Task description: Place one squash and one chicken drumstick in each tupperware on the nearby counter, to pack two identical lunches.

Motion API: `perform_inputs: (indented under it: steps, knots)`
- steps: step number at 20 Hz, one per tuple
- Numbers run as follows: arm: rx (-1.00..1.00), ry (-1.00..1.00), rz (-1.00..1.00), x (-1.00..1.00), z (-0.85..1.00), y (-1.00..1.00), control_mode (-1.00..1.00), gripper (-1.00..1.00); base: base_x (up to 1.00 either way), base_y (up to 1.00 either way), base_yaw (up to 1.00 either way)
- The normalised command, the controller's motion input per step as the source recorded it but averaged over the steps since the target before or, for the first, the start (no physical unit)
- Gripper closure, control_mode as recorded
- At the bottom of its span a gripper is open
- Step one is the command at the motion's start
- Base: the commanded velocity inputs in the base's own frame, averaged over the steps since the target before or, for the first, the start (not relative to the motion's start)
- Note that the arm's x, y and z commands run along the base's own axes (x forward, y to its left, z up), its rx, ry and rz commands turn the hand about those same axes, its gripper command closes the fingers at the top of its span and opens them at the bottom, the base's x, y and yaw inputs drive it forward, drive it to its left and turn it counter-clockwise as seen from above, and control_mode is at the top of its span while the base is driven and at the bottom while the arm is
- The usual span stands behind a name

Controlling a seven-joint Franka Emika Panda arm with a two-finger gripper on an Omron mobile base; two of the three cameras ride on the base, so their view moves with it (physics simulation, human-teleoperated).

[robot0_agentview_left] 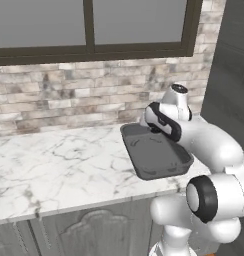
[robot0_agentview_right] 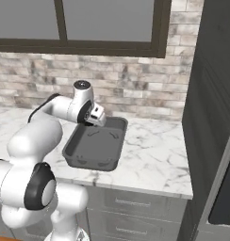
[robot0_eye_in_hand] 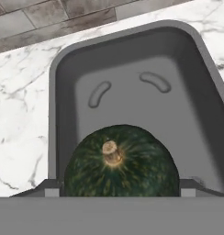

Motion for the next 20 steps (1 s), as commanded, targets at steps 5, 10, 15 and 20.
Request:
perform_inputs:
  steps: [5, 10, 15, 20]
  knots:
    - [0.0, 0.01, 0.0, 0.31, -0.51, -0.08, -1.0, 1.0, 0.0, 0.0, 0.0]
    - [0.0, 0.0, 0.0, 0.41, -0.44, -0.04, -1.0, 1.0, 0.0, 0.0, 0.0]
    - [0.0, 0.0, 0.0, 0.38, -0.47, -0.02, -1.0, 1.0, 0.0, 0.0, 0.0]
    - [0.0, 0.0, 0.0, 0.38, -0.48, -0.05, -1.0, 1.0, 0.0, 0.0, 0.0]
